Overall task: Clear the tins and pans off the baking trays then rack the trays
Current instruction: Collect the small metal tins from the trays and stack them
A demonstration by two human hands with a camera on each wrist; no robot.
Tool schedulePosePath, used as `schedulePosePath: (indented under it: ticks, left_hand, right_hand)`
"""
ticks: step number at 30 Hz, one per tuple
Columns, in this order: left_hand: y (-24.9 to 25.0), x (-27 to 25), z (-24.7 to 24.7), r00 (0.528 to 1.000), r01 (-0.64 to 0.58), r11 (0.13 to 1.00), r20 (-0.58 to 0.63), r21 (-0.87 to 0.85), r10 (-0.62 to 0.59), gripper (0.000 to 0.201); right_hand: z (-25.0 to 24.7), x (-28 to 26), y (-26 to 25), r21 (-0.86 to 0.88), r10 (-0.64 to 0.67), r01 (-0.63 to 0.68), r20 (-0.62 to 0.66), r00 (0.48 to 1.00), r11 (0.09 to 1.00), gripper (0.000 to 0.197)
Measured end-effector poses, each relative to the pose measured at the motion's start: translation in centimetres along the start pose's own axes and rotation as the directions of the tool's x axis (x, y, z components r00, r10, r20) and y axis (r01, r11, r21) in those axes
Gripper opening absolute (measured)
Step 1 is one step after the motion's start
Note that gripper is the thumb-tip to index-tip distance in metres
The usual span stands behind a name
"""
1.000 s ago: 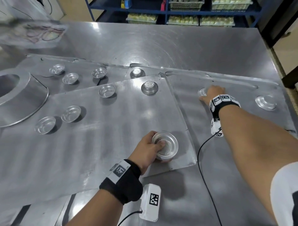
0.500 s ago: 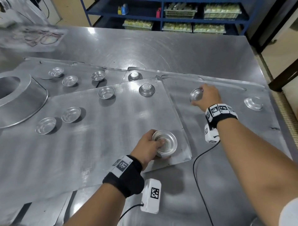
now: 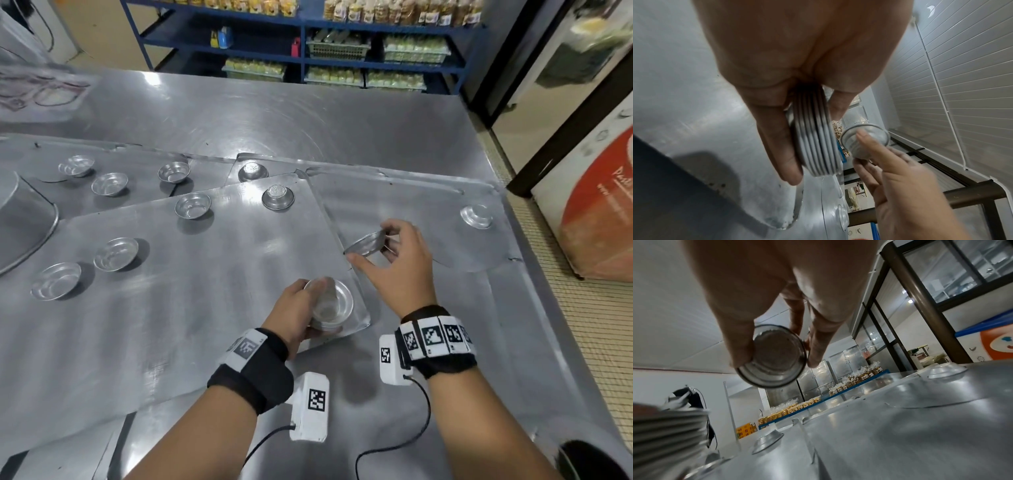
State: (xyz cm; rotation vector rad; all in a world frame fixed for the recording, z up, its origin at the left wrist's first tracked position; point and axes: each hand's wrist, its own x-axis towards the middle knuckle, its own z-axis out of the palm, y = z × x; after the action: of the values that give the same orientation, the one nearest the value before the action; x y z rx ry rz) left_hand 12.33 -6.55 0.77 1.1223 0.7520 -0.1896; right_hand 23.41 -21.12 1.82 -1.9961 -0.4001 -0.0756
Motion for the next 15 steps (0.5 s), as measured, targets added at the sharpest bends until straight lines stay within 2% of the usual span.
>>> schedulePosePath:
  ticks: [3,8,11,15]
  left_hand:
    - [0.0,-0.2,0.3,0.999,0.010,1.000,0.046,-0.007,-0.009,0.044]
    - [0.1,-0.8,0.9,0.989,-0.012,0.999,0.148,0.034,0.007,0.054]
    - [-0.1,-1.1,1.3,0.989,-0.017,0.998,0.147,0.062,0.008,0.047]
    - [-0.5,-1.4,1.8,0.985,-0.053,0.991,0.168,0.125,0.032,0.027]
  right_hand:
    - [-0.3,-3.4,-0.9,0.137,-0.004,0.009,-0.032,0.999,0.991,0.066]
    - [-0.5,-7.9,-0.6,0.160,-0.041,0.040,0.005,0.999,0.986,0.066]
    - [-0.5,-9.4,-0.3,0.184,-0.036,0.032,0.018,0.999,0.982,0.065]
    - [-0.5,-10.4,-0.1,0.193,-0.005,-0.010,0.078,0.997,0.981,0.062]
